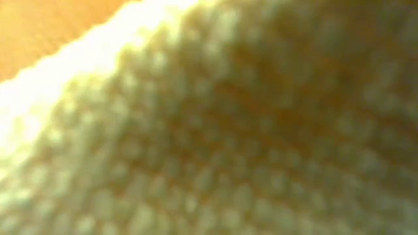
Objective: Sort microfiber towel by color & place in baskets
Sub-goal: Put the blue microfiber cloth into the left transparent bin
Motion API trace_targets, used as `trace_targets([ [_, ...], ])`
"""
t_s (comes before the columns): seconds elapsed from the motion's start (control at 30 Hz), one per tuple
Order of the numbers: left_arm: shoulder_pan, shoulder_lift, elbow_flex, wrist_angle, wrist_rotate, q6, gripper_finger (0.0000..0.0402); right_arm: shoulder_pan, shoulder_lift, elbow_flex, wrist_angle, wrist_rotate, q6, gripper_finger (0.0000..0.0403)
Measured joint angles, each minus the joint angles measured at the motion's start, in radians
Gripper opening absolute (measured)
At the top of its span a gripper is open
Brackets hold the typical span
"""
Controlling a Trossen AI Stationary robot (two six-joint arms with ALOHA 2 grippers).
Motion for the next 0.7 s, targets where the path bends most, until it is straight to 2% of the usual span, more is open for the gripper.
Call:
trace_targets([
  [0.43,0.0,0.0,0.0,0.0,0.0,0.0,0.027,0.197,0.007,0.0,0.093,0.007,0.054,0.021],
  [0.7,0.0,0.0,0.0,0.0,0.0,0.0,0.027,0.301,0.074,0.0,0.147,0.009,0.068,0.021],
])
